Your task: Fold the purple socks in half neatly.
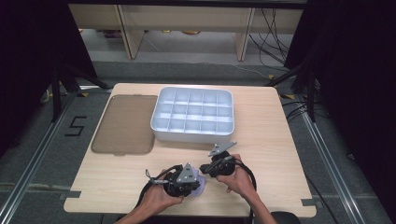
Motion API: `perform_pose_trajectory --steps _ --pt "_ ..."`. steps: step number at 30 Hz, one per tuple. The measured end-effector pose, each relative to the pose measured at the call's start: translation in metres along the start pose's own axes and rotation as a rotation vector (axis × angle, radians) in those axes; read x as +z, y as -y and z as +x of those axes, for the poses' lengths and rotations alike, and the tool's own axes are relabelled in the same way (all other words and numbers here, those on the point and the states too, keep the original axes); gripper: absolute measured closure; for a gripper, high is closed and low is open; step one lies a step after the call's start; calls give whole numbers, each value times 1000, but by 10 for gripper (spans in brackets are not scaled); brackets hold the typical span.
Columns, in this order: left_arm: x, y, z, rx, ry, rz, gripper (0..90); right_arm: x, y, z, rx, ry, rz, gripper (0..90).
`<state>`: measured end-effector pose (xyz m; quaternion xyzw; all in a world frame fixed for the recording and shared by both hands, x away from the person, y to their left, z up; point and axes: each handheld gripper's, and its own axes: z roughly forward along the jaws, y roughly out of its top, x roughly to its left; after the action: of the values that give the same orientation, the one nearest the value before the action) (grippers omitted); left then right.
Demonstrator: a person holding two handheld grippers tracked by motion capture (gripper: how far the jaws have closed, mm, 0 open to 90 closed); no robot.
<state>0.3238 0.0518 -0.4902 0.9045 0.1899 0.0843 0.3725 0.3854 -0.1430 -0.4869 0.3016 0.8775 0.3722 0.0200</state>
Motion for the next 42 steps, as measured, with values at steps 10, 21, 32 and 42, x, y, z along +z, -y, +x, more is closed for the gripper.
perform_pose_trajectory --steps 10,21,32,42 --pt "8 -1 -2 27 16 13 872 -5 -17 17 -87 -37 -56 851" --pt "-23 1 2 -93 52 -93 810 20 -15 23 -134 -17 59 863" --pt "-7 18 8 -113 47 -16 863 18 -14 23 -127 -7 77 865" --pt "-11 19 15 -49 -13 27 868 7 -5 25 -78 14 68 825"
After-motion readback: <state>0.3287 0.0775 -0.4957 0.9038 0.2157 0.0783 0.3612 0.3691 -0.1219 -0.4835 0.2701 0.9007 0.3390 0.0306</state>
